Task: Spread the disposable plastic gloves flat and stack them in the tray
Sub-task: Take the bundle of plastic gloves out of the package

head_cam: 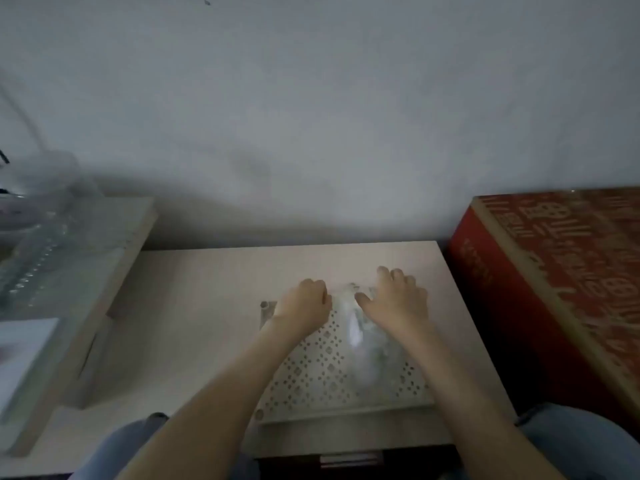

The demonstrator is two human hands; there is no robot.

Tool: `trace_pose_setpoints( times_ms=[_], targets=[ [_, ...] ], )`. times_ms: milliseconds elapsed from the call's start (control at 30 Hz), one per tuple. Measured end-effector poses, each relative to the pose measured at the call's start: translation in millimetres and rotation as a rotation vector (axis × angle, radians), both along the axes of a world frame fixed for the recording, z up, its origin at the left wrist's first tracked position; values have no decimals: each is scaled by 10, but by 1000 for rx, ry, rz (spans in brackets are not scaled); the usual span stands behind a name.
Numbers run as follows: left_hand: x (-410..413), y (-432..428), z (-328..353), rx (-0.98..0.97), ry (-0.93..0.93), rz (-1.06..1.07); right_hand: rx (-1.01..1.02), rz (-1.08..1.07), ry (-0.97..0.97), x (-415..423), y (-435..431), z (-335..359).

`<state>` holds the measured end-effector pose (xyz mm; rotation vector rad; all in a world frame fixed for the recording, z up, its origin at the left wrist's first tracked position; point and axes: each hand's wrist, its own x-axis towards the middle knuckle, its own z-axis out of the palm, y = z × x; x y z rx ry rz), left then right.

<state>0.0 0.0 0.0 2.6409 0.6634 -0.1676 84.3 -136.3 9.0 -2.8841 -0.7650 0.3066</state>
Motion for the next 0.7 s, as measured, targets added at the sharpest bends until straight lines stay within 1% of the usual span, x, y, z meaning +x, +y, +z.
trace_pose_setpoints(
  times_ms=[67, 100, 133, 167, 200, 233, 300, 333, 400, 467, 533, 600, 700],
  targets=[
    [-85, -105, 24, -93, 9, 68, 84, -179, 223, -78, -198, 19],
    [-106, -146, 25, -180, 16, 105, 172, -234, 330, -92, -277, -31],
    [-140, -186, 22, -328, 23, 172, 267, -274, 420, -124, -347, -56],
    [-157, -205, 10, -542, 27, 264, 334, -284, 468, -154, -379, -97],
    [-210, -246, 4, -773, 31, 367, 362, -289, 494, -209, -415, -136],
    [-252, -256, -17, -959, 33, 447, 351, -271, 489, -221, -418, -190],
    [-381, -305, -63, -1161, 23, 545, 333, -219, 440, -360, -390, -177],
    [-420, -326, -60, -1231, 9, 590, 332, -201, 401, -434, -364, -133],
    [-416, -321, -27, -1309, -16, 698, 390, -128, 349, -495, -313, -59],
    [-415, -283, -25, -1360, 16, 762, 548, -62, 393, -526, -328, 10],
    [-408, -218, -78, -1443, 13, 787, 712, -5, 516, -497, -363, 94],
    [-419, -176, -136, -1541, -67, 774, 847, 47, 670, -460, -377, 179],
    [-428, -145, -174, -1712, -335, 693, 1001, 78, 813, -499, -343, 232]
  ],
)
